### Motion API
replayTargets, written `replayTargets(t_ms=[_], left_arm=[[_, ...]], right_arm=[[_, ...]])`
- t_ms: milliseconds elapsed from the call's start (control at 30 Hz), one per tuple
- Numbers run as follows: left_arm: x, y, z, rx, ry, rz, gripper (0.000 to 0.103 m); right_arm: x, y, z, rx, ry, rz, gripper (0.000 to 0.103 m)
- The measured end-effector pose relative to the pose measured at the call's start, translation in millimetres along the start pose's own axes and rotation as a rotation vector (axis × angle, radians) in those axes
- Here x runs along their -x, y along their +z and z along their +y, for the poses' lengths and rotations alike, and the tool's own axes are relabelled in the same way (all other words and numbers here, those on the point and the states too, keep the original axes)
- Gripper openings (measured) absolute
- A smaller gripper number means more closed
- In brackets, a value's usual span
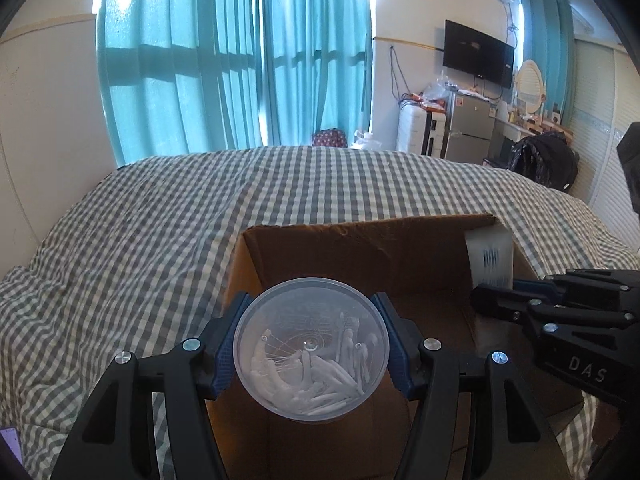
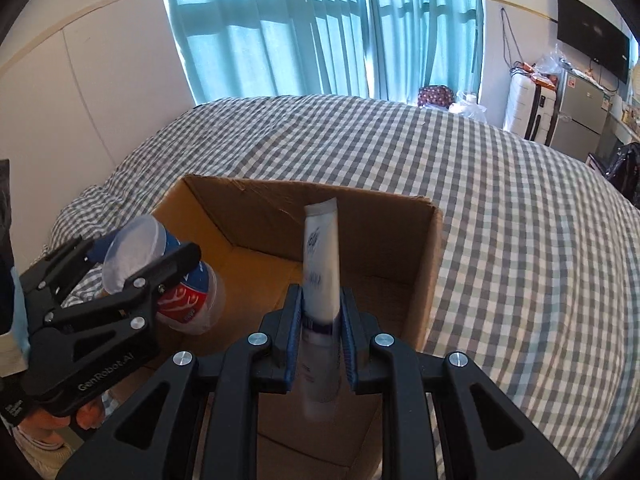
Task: Organize objects
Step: 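Carry the floss jar and toothpaste tube into the box and open both tools, then grasp the white socks with the left tool while the right grasps the Vinda tissue pack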
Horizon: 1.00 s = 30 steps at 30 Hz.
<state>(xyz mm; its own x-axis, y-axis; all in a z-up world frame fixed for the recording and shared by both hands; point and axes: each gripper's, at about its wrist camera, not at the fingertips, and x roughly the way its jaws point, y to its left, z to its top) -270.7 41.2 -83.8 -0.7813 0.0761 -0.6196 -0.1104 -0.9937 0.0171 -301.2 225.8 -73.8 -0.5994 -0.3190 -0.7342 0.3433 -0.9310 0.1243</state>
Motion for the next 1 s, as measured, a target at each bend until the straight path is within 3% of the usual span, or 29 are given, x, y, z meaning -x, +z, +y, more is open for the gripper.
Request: replayTargets(t_ms=[67, 133, 300, 367, 533, 667, 767, 1000], left_arm=[[11.1, 0.5, -1.1, -0.002, 0.013, -0.015, 0.08], [24.1, 3.6, -2.4, -0.008, 0.035, -0.043, 0.091], [62.8, 11.6, -1.4, -0.002, 0.083, -0.084, 0.095], [82.4, 14.4, 0.7, 0.024, 0.11, -0.098, 0.102], [128.1, 13.4, 2.0, 0.065, 0.15, -0.12, 0.103], [160.8, -3.5, -1.6, 0.08, 0.191, -0.122, 0.103], [176.4, -20.2, -4.6, 0.108, 0.164, -0.096, 0.103], [192.7, -57.8, -14.7, 0.148, 0.2, -0.043, 0.103]], right_arm=[[10.5, 1.6, 1.6, 0.002, -0.005, -0.012, 0.027], [25.6, 4.3, 4.5, 0.005, -0.018, -0.033, 0.051], [70.4, 12.7, 10.1, 0.022, -0.027, -0.1, 0.062], [95.2, 10.1, 13.1, 0.038, -0.025, -0.13, 0.067], [161.3, -2.0, 21.4, 0.096, -0.021, -0.196, 0.085], [198.0, -19.1, 25.0, 0.153, -0.008, -0.214, 0.09], [213.4, -35.8, 28.0, 0.207, -0.005, -0.207, 0.092], [218.1, -85.0, 22.8, 0.247, 0.034, -0.159, 0.092]])
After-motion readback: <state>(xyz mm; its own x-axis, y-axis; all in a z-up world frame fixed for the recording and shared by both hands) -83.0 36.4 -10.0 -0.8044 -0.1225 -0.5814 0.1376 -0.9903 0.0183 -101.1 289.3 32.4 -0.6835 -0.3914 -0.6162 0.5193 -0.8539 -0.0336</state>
